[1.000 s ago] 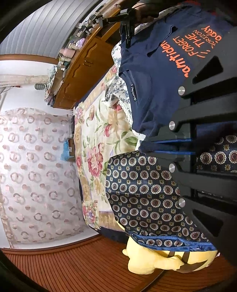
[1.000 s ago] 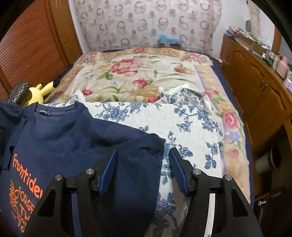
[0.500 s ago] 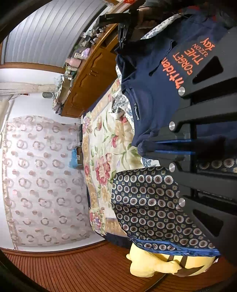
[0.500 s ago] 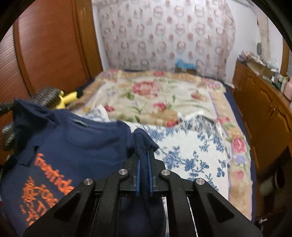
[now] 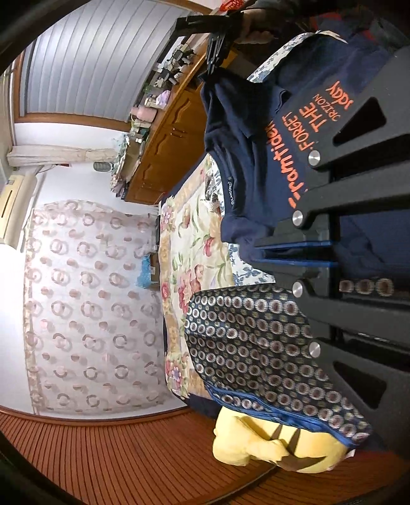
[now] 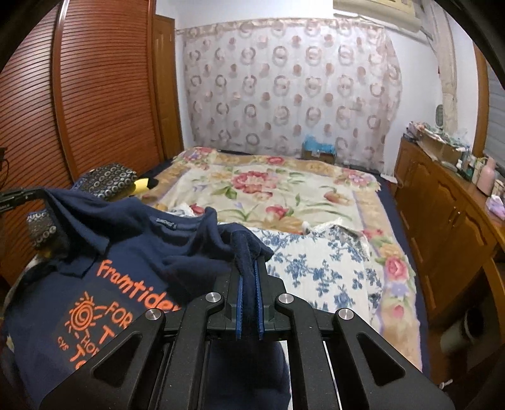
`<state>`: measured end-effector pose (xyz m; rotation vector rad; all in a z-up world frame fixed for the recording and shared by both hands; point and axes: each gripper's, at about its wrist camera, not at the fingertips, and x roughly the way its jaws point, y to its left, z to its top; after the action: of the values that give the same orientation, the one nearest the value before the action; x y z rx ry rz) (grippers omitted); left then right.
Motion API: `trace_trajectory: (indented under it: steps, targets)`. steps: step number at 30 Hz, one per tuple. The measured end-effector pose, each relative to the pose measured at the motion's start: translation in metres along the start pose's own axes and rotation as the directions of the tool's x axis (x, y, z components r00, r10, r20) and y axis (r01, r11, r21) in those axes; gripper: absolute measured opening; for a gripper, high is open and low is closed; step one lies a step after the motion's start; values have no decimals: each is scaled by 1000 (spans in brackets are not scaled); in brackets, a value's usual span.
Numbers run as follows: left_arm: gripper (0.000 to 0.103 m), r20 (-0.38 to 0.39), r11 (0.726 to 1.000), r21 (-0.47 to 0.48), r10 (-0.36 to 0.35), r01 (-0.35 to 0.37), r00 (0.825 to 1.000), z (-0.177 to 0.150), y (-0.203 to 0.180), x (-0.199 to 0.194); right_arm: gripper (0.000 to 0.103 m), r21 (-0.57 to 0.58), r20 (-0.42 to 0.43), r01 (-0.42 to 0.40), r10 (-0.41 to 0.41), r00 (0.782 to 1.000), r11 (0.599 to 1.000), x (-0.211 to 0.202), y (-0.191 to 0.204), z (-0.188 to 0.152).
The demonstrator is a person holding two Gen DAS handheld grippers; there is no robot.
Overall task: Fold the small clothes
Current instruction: 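Lift the navy shirt edge with both tools and fold it over the body, then open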
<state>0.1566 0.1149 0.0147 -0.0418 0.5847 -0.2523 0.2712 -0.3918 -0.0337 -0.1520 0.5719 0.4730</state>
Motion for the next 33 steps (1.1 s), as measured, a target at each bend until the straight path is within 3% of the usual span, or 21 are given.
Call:
trace_trajectory:
  steps: [10, 17, 26, 28, 30, 33]
  targets:
    - [2, -37, 1000, 13, -16, 16, 999, -23, -11, 7, 4, -8, -13, 27, -27, 1000, 1000, -16, 16, -36]
    - [27, -111, 996, 79, -31, 40, 993, -18, -21, 28, 4, -3, -22, 39, -39, 999, 999, -9, 11, -34]
    - [28, -163, 988, 154, 39, -14, 986, 2, -23, 82, 4, 12, -43, 45, -44, 998, 999, 1, 0, -35]
    - [27, -155, 987, 162, 28, -2, 988, 5, -23, 89, 4, 18, -41, 42, -41, 998, 999, 1, 0, -36]
    - [1, -139, 988, 157, 16, 6, 990, 6, -23, 90, 4, 18, -40, 40, -40, 998, 999, 0, 0, -36]
    - [1, -127, 995, 103, 21, -8, 992, 8, -23, 80, 4, 12, -29, 34, -33, 999, 999, -3, 4, -36]
